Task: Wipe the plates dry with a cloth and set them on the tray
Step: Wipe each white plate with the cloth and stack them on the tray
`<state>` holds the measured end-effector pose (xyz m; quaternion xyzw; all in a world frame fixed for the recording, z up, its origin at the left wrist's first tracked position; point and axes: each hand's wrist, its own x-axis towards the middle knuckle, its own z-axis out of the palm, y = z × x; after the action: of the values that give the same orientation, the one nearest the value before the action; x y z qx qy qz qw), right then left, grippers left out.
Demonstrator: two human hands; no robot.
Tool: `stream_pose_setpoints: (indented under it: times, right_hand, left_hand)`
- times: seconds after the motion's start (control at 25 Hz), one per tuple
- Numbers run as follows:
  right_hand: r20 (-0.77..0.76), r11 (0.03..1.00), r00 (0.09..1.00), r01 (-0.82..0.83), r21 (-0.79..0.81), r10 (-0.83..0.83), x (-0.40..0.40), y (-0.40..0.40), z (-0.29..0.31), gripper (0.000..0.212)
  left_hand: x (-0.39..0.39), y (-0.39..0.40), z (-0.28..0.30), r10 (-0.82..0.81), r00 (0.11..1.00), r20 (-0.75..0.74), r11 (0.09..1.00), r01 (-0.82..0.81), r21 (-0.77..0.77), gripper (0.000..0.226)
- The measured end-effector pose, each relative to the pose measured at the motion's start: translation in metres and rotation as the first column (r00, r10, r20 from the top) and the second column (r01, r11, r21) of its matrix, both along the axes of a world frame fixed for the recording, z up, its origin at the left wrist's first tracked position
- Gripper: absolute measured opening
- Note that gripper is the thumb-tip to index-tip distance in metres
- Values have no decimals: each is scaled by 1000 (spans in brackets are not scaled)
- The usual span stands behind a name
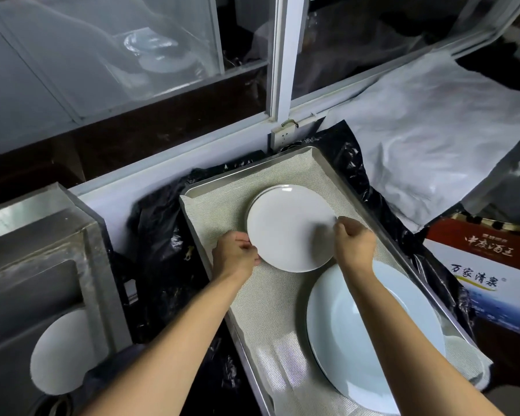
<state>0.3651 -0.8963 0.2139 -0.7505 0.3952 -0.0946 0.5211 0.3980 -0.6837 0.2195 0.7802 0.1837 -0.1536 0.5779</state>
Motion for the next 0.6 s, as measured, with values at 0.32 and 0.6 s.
stream_pose_setpoints:
  times: [0.32,0.6]
  right_hand:
    - [-29,988,993,-119,-103,117,-9,4,0,30]
    - [82,929,946,-289,-229,314,-39,59,16,44]
  left_hand:
    - [-5,6,12,-270,957,111,938,235,255,32]
    - [-36,41,48,-358,912,199,913,297,279,38]
